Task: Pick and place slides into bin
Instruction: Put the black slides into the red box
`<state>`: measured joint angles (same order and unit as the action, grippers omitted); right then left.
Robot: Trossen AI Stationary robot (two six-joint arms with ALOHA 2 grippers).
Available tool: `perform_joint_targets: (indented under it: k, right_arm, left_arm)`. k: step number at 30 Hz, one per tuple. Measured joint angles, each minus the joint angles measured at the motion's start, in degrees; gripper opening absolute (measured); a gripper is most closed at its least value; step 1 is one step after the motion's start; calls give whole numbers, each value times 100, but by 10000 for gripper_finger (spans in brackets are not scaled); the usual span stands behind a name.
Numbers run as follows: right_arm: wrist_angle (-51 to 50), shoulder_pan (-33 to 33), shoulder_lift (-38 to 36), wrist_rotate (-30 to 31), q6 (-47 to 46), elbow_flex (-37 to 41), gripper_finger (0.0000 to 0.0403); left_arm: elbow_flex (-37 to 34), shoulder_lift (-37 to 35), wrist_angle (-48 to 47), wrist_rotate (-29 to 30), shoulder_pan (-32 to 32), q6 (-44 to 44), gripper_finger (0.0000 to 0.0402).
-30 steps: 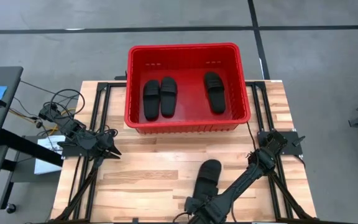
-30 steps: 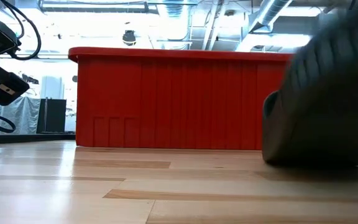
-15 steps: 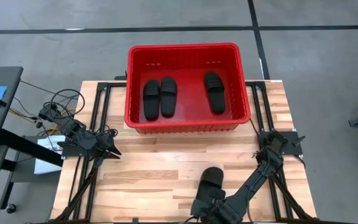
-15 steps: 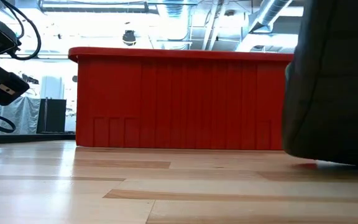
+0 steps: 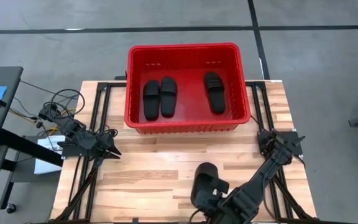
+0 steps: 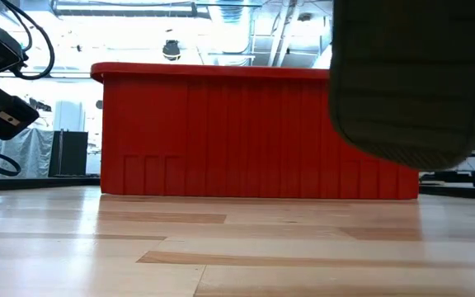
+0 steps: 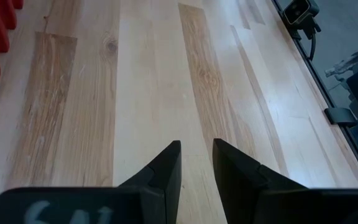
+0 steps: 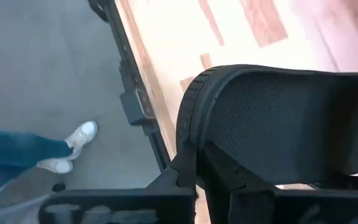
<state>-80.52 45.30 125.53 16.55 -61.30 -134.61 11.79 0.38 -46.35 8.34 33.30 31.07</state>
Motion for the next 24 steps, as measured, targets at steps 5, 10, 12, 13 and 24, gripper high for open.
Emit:
perform_joint_targets:
  k: [5,10,12,13,24]
  right_arm:
    - [269,0,-252,153,259,0,0]
    - [667,0,-463,198,648,-2,0]
    - [713,-11,-526,200,768,-2,0]
    - [719,-18,-551,200,824,-2,0]
    - [1389,-103,-976,480,1756,-35,0]
  left_arm:
    - [0,0,0,0,-2,1,81]
    - [0,0,0,0,-2,0,81]
    - [0,0,0,0,-1,0,81]
    - [0,0,0,0,-1,0,81]
    - [0,0,0,0,-2,0,81]
